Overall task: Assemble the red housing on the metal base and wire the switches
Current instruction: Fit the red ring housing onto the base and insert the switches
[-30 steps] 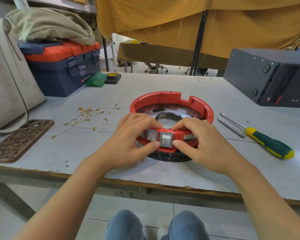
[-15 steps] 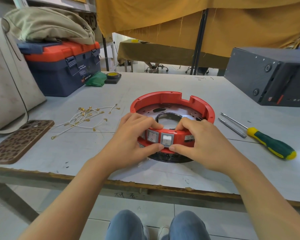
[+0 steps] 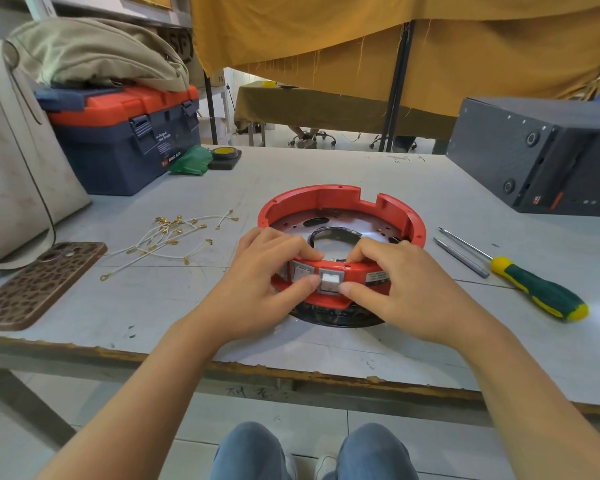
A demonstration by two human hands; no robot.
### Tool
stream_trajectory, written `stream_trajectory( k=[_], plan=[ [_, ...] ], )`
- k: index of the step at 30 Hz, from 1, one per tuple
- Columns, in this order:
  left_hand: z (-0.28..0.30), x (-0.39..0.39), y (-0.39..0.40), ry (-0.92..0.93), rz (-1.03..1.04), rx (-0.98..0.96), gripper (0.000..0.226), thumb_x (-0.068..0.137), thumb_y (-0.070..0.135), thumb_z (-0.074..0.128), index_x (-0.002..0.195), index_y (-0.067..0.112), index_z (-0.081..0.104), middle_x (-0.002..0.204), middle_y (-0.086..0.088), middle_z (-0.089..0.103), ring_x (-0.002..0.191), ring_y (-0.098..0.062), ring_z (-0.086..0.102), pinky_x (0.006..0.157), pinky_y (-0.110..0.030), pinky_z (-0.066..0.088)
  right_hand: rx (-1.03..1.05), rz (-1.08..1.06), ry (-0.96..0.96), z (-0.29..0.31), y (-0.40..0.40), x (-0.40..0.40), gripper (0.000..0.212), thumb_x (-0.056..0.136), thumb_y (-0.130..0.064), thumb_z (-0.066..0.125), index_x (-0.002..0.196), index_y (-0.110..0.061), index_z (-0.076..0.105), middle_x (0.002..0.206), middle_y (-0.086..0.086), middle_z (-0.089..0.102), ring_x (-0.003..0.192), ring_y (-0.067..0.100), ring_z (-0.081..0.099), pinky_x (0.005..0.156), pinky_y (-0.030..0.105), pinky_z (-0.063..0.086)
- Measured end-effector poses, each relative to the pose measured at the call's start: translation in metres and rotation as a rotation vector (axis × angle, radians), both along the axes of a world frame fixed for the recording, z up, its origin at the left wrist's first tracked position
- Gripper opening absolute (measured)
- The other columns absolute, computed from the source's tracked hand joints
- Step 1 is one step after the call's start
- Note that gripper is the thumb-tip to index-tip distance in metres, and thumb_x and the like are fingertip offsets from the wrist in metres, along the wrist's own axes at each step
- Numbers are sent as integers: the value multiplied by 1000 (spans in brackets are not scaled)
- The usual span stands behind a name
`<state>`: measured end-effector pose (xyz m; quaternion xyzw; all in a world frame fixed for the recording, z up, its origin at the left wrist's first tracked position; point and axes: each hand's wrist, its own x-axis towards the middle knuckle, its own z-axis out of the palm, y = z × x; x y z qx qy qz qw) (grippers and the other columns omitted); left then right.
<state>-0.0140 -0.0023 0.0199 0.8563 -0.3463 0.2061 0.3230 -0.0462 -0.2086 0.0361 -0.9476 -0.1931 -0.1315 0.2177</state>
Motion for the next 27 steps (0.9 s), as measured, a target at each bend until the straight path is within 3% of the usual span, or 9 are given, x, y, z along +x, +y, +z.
stream_trajectory(
  k=[6,10,16,21,24,27],
  plan=[
    [0,-1,-6,3,23,-66,23,86,38,54,96,21,66,92,22,54,104,10,37,99,-34,32,118,-12,-39,-2,2,0,23,85,-46,48,86,-26,60,79,-7,61,88,-3,43,71,18,36],
    [2,-1,-7,9,29,-65,24,85,38,53,93,19,66,89,21,55,104,6,37,98,-32,31,140,-33,-28,-4,2,1,20,86,-44,51,85,-27,61,81,-4,60,85,0,43,68,18,37],
    [4,-2,-7,18,35,-48,24,85,39,53,92,21,67,86,27,50,100,16,35,95,-29,28,146,-15,-22,-1,3,0,22,84,-48,48,82,-28,59,77,-8,60,80,5,47,69,24,39],
    [3,-3,-6,48,46,-53,23,84,42,52,93,26,65,89,22,53,101,18,34,98,-30,27,119,-4,-1,2,2,1,22,84,-50,48,82,-30,57,77,-8,59,72,8,53,66,33,47],
    [7,-3,-3,72,30,-22,25,84,44,51,95,29,67,92,19,59,101,12,41,100,-30,27,113,13,49,7,-1,2,23,83,-51,49,86,-30,59,80,-9,60,76,9,58,69,38,51],
    [15,-2,4,113,-37,-11,24,87,39,52,100,31,71,114,20,63,112,8,50,101,-32,37,100,38,112,11,-8,2,25,80,-56,50,89,-35,59,88,-12,63,83,8,61,71,35,55]
  ],
)
